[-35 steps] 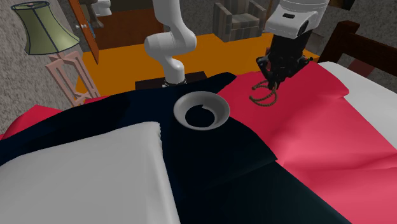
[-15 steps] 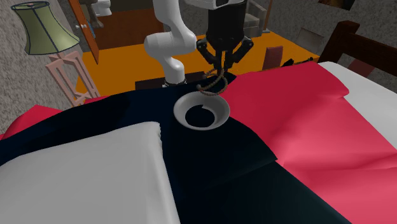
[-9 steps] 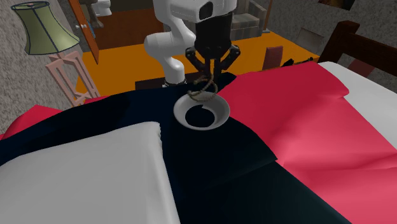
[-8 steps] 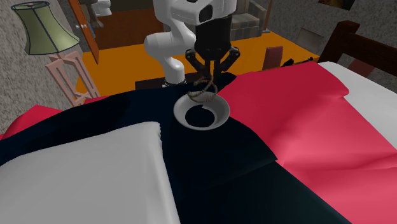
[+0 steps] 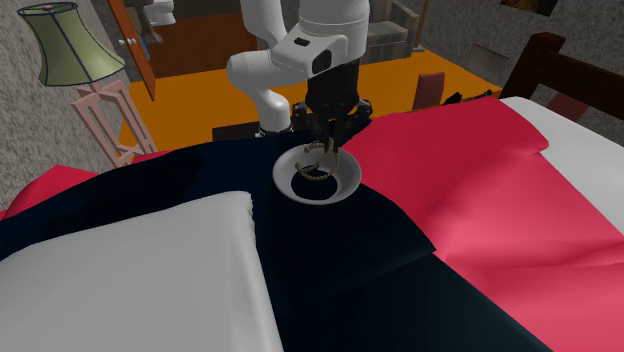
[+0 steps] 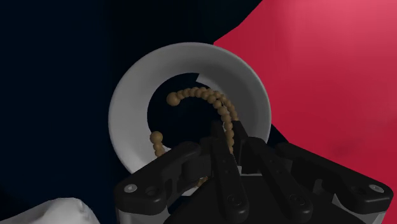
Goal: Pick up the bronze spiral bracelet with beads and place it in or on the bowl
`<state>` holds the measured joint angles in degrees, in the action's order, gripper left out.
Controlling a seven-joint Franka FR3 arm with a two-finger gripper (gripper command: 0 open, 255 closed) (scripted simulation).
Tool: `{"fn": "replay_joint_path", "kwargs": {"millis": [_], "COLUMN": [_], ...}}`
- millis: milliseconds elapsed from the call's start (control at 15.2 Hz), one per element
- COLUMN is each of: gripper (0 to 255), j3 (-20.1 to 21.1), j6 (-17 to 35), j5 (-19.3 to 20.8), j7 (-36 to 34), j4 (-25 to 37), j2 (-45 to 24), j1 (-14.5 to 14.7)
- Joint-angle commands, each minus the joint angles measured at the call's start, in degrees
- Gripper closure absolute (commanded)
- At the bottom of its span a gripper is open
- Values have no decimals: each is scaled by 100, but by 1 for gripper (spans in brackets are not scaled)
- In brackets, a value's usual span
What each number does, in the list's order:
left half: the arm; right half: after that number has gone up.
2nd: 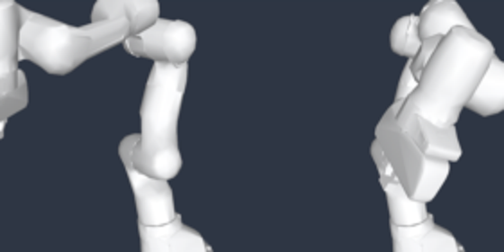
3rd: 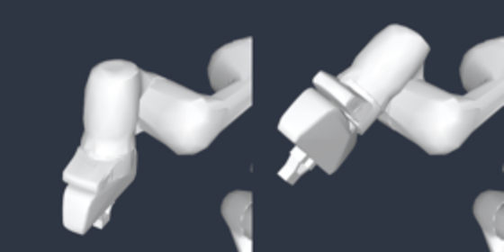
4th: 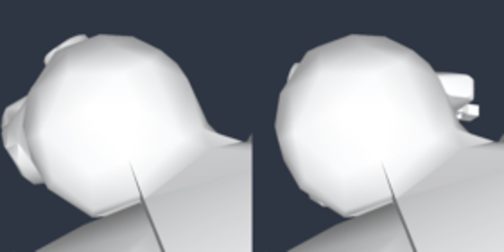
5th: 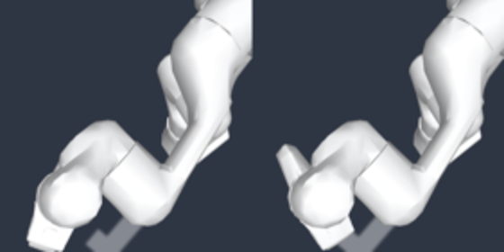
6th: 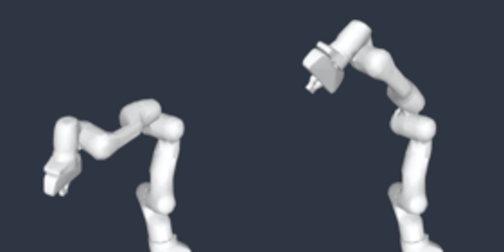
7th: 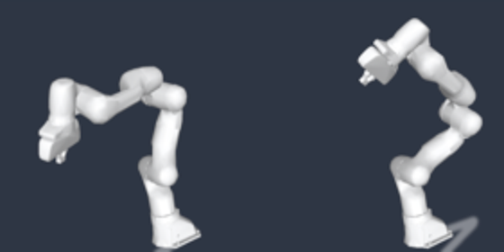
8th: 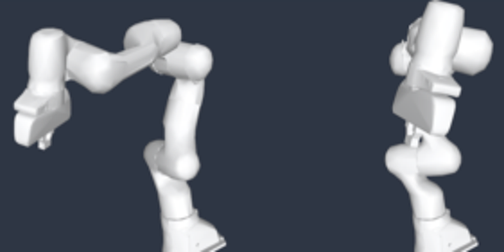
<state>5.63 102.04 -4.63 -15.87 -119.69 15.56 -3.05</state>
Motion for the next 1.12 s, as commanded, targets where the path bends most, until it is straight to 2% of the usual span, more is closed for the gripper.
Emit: {"fn": "replay_joint_path", "kwargs": {"millis": [0, 594, 660, 990, 1056], "gripper": [255, 255, 0, 0, 0], "j3": [4, 6, 6, 6, -3], "j6": [166, 234, 234, 234, 43], "j5": [-6, -7, -7, -7, -1], "j7": [7, 11, 11, 11, 8], "j4": [-171, -234, -234, -234, -47], "j2": [7, 2, 2, 2, 7], "j1": [3, 4, 4, 4, -2]}}
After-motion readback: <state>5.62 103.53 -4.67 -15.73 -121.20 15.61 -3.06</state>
